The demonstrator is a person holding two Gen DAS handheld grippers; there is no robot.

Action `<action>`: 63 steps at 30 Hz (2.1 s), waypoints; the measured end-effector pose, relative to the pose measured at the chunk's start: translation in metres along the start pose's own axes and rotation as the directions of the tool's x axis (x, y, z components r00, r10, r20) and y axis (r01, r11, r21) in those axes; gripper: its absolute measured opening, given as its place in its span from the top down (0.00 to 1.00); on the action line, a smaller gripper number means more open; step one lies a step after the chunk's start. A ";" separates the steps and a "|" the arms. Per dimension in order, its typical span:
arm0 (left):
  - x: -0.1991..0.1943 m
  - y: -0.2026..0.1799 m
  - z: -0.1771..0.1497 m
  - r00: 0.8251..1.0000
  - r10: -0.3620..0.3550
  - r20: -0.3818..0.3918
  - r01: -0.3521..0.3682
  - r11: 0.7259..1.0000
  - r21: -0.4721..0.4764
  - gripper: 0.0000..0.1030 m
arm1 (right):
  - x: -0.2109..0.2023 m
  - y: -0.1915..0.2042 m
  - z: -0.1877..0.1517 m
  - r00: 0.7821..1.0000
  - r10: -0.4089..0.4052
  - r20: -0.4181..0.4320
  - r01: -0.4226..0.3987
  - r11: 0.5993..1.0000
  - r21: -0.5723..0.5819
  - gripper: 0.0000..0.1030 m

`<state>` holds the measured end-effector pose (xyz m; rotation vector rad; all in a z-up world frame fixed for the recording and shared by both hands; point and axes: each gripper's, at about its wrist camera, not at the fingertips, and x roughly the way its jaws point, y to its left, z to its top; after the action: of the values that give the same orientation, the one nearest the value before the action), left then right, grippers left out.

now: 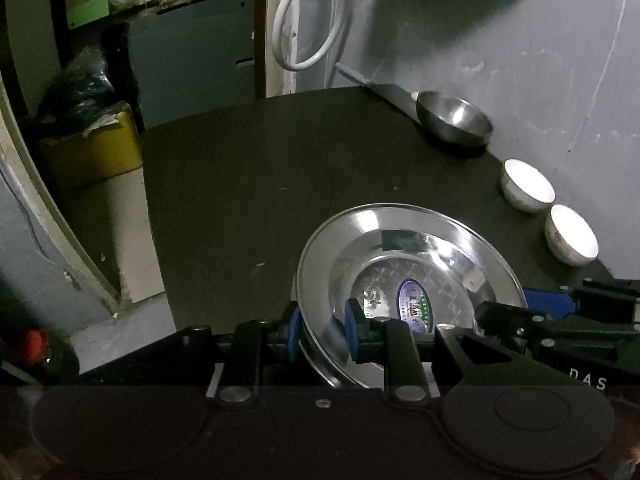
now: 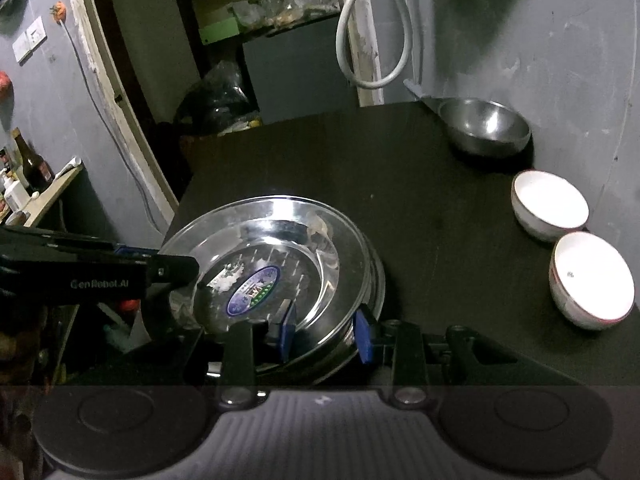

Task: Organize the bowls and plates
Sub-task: 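Lift the steel plate with the left tool and carry it over the basin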

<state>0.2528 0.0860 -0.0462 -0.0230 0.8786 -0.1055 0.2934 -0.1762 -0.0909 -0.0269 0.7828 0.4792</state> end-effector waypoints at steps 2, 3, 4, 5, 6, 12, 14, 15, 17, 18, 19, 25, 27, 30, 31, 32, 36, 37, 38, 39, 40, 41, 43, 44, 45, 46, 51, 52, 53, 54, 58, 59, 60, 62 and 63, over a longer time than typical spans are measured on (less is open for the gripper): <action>0.002 -0.002 -0.001 1.000 0.009 -0.006 -0.009 1.000 0.007 0.75 | 0.003 -0.002 -0.001 1.000 0.002 -0.008 -0.002 1.000 0.005 0.66; 0.003 -0.004 -0.001 1.000 0.015 -0.008 -0.015 1.000 0.012 0.74 | 0.003 -0.003 -0.001 1.000 0.002 -0.010 -0.002 1.000 0.006 0.66; 0.004 -0.006 -0.002 1.000 0.021 -0.010 -0.021 1.000 0.017 0.74 | 0.004 -0.003 -0.001 1.000 0.001 -0.012 -0.001 1.000 0.005 0.66; 0.006 -0.007 -0.002 1.000 0.028 -0.012 -0.027 0.999 0.022 0.73 | 0.004 -0.003 -0.002 1.000 0.000 -0.014 0.000 1.000 0.002 0.66; 0.007 -0.008 -0.002 0.999 0.034 -0.013 -0.034 0.999 0.024 0.73 | 0.004 -0.003 -0.001 1.000 -0.001 -0.013 0.001 1.000 -0.002 0.66; 0.014 -0.014 -0.002 0.998 0.063 -0.020 -0.062 0.998 0.021 0.71 | 0.006 -0.001 0.000 1.000 -0.009 -0.009 0.009 0.999 -0.036 0.66; 0.015 -0.016 -0.001 0.997 0.071 -0.020 -0.071 0.997 0.021 0.71 | 0.006 0.000 0.001 1.000 -0.011 -0.007 0.010 0.999 -0.047 0.66; 0.016 -0.015 -0.001 0.997 0.073 -0.021 -0.073 0.997 0.020 0.71 | 0.006 0.000 0.001 1.000 -0.010 -0.006 0.010 0.999 -0.050 0.66; 0.016 -0.016 -0.002 0.997 0.076 -0.023 -0.076 0.997 0.017 0.71 | 0.006 0.002 0.001 1.000 -0.007 -0.005 0.007 0.999 -0.053 0.66; 0.016 -0.015 -0.002 0.997 0.077 -0.027 -0.077 0.997 0.014 0.71 | 0.006 0.002 0.001 1.000 -0.005 -0.005 0.005 0.999 -0.054 0.66; 0.017 -0.016 -0.002 0.997 0.079 -0.027 -0.079 0.997 0.012 0.71 | 0.007 0.002 0.001 1.000 -0.004 -0.005 0.003 0.998 -0.056 0.66; 0.018 -0.016 -0.003 0.995 0.091 -0.042 -0.091 0.996 0.010 0.70 | 0.009 0.004 0.002 1.000 0.001 -0.012 -0.002 0.998 -0.070 0.66; 0.019 -0.017 -0.003 0.994 0.096 -0.047 -0.095 0.995 0.009 0.70 | 0.011 0.004 0.003 1.000 0.003 -0.016 -0.004 0.997 -0.074 0.66; 0.021 -0.016 -0.003 0.994 0.096 -0.053 -0.096 0.995 0.004 0.70 | 0.013 0.007 0.004 1.000 -0.004 -0.024 0.002 0.996 -0.088 0.66; 0.021 -0.016 -0.003 0.994 0.096 -0.055 -0.096 0.995 0.001 0.70 | 0.013 0.008 0.004 1.000 -0.007 -0.025 0.004 0.996 -0.094 0.66; 0.022 -0.015 -0.003 0.994 0.096 -0.056 -0.096 0.995 -0.002 0.70 | 0.014 0.009 0.005 1.000 -0.010 -0.027 0.007 0.995 -0.100 0.66; 0.025 -0.014 -0.003 0.994 0.095 -0.062 -0.096 0.995 -0.016 0.70 | 0.016 0.012 0.005 0.999 -0.021 -0.032 0.017 0.993 -0.120 0.66; 0.026 -0.014 -0.003 0.994 0.094 -0.063 -0.096 0.995 -0.018 0.70 | 0.017 0.013 0.005 0.999 -0.023 -0.032 0.019 0.992 -0.125 0.66; 0.027 -0.014 -0.003 0.994 0.095 -0.063 -0.096 0.995 -0.019 0.70 | 0.017 0.013 0.005 0.999 -0.026 -0.031 0.021 0.992 -0.128 0.66; 0.028 -0.014 -0.003 0.993 0.096 -0.062 -0.097 0.995 -0.019 0.70 | 0.017 0.013 0.005 0.999 -0.027 -0.032 0.022 0.991 -0.130 0.66; 0.028 -0.014 -0.003 0.993 0.097 -0.063 -0.098 0.995 -0.019 0.70 | 0.018 0.013 0.005 0.999 -0.026 -0.032 0.022 0.991 -0.131 0.66; 0.028 -0.014 -0.003 0.993 0.096 -0.063 -0.098 0.995 -0.019 0.69 | 0.018 0.013 0.006 0.999 -0.026 -0.033 0.022 0.991 -0.130 0.66; 0.028 -0.014 -0.003 0.993 0.097 -0.063 -0.098 0.995 -0.019 0.70 | 0.018 0.013 0.006 0.999 -0.026 -0.033 0.022 0.991 -0.131 0.66; 0.028 -0.014 -0.003 0.993 0.097 -0.063 -0.098 0.995 -0.018 0.69 | 0.018 0.013 0.006 0.999 -0.027 -0.033 0.022 0.991 -0.131 0.66; 0.029 -0.014 -0.003 0.993 0.096 -0.063 -0.098 0.995 -0.017 0.69 | 0.019 0.013 0.006 0.999 -0.028 -0.034 0.024 0.991 -0.134 0.66; 0.029 -0.015 -0.003 0.993 0.096 -0.064 -0.097 0.995 -0.016 0.69 | 0.018 0.013 0.006 0.999 -0.030 -0.034 0.025 0.991 -0.135 0.66; 0.029 -0.016 -0.003 0.993 0.092 -0.067 -0.093 0.996 -0.011 0.68 | 0.018 0.014 0.006 0.999 -0.039 -0.035 0.033 0.989 -0.143 0.66; 0.029 -0.016 -0.003 0.994 0.090 -0.068 -0.091 0.996 -0.010 0.68 | 0.017 0.013 0.006 0.999 -0.040 -0.036 0.035 0.989 -0.145 0.66; 0.029 -0.015 -0.003 0.994 0.088 -0.068 -0.089 0.996 -0.011 0.68 | 0.017 0.013 0.005 0.998 -0.041 -0.036 0.036 0.989 -0.145 0.66; 0.029 -0.015 -0.003 0.994 0.086 -0.068 -0.087 0.996 -0.012 0.68 | 0.017 0.013 0.005 0.998 -0.043 -0.037 0.037 0.989 -0.146 0.66; 0.029 -0.015 -0.003 0.994 0.081 -0.070 -0.083 0.996 -0.015 0.68 | 0.015 0.015 0.004 0.998 -0.050 -0.038 0.044 0.987 -0.152 0.66; 0.029 -0.015 -0.004 0.994 0.081 -0.070 -0.082 0.996 -0.015 0.68 | 0.014 0.016 0.004 0.998 -0.052 -0.038 0.046 0.987 -0.155 0.66; 0.028 -0.015 -0.004 0.994 0.081 -0.071 -0.082 0.997 -0.016 0.68 | 0.014 0.016 0.004 0.998 -0.053 -0.038 0.047 0.986 -0.157 0.66; 0.028 -0.015 -0.004 0.994 0.080 -0.071 -0.081 0.997 -0.016 0.68 | 0.013 0.018 0.004 0.998 -0.059 -0.037 0.052 0.985 -0.165 0.66; 0.028 -0.014 -0.004 0.994 0.080 -0.072 -0.081 0.997 -0.015 0.68 | 0.012 0.018 0.003 0.998 -0.061 -0.035 0.054 0.984 -0.169 0.66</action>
<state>0.2666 0.0688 -0.0695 0.0000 0.9506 -0.0231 0.2952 -0.1542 -0.0939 -0.2163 0.7774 0.4900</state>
